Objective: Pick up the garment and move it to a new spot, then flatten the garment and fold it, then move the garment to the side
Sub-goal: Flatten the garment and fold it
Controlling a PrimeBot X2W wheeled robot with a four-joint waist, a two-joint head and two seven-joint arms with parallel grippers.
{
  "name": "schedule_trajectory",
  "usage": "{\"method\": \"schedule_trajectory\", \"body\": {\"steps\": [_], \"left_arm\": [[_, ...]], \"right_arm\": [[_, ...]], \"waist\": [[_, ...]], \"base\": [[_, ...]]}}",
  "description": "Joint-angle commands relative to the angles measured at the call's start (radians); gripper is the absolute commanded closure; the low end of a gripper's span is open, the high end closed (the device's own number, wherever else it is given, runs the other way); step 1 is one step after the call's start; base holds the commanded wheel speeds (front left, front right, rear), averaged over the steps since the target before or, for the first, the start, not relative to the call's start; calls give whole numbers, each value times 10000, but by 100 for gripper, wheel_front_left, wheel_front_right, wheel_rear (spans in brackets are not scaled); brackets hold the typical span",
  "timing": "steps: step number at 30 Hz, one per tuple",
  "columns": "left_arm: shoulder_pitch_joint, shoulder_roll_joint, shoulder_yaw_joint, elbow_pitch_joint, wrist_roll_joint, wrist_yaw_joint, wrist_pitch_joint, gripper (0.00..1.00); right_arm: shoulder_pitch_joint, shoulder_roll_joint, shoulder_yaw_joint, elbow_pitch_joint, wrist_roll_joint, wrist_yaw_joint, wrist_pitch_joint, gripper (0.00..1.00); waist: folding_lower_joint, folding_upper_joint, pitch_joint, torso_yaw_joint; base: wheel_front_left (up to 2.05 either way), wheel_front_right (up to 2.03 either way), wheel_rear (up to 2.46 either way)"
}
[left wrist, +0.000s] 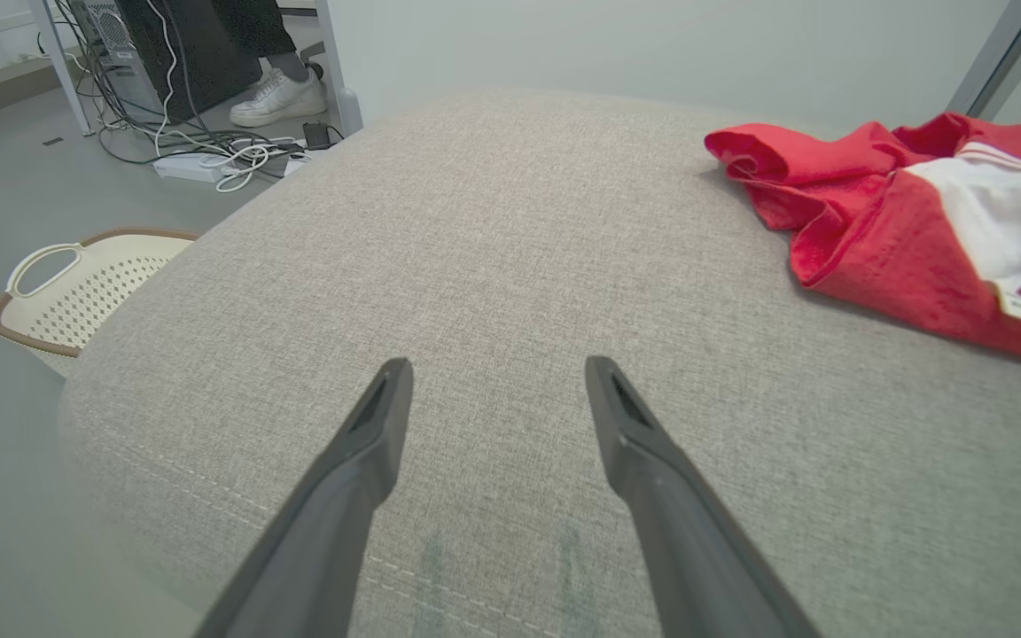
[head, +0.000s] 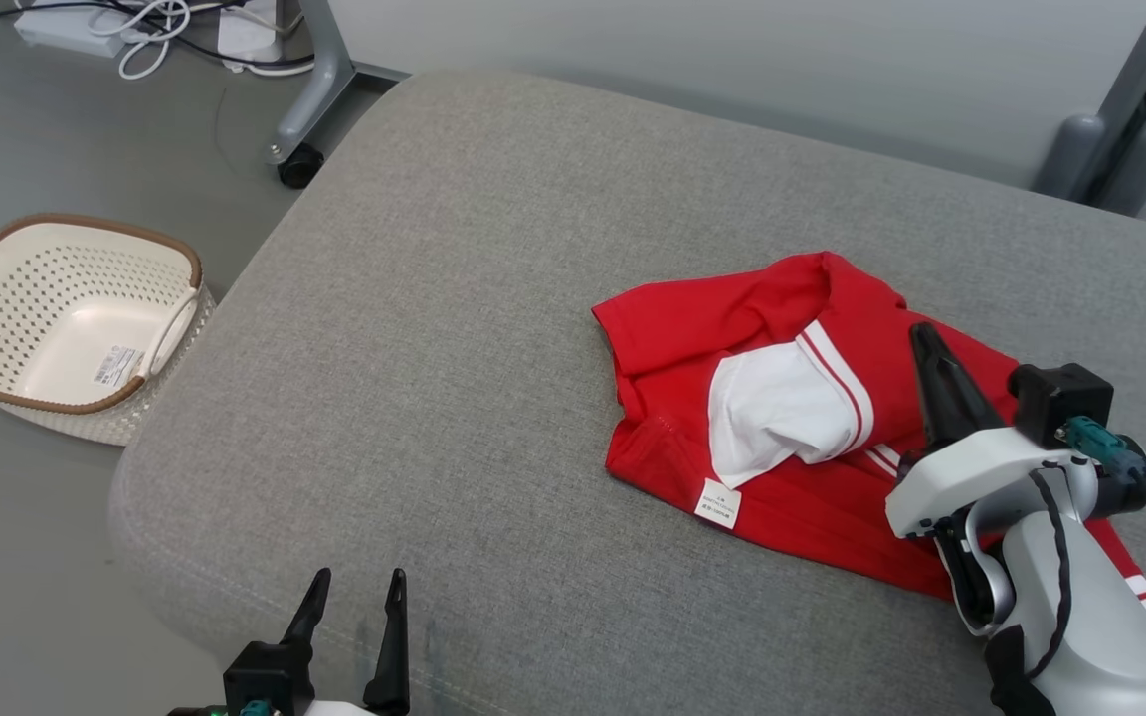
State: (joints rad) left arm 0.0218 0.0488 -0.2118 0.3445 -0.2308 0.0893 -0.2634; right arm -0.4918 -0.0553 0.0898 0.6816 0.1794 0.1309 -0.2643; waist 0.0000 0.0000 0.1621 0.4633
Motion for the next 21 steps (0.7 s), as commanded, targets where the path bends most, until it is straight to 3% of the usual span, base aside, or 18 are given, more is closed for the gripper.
{"method": "schedule_trajectory", "body": {"steps": [1,2,10,21], "left_arm": [[-53,32,57,10,45,28,-15,0],[-1,33,105,12,72,33,-15,0],[214,38,372,-161,364,-151,-15,0],[449,39,727,-257,435,-207,-15,0]], "right_arm": [[133,-30,-106,-83,-78,-3,1,13],[275,-17,-196,-105,-86,-2,1,0],[1580,18,-904,-789,164,-3,1,0],[3349,25,-914,-1726,-229,-2,1,0]], "waist": [[0,0,-126,-108],[0,0,-220,-181],[0,0,-944,-1230],[0,0,-1690,-3677]], "base": [[0,0,0],[0,0,0],[0,0,0],[0,0,0]]}}
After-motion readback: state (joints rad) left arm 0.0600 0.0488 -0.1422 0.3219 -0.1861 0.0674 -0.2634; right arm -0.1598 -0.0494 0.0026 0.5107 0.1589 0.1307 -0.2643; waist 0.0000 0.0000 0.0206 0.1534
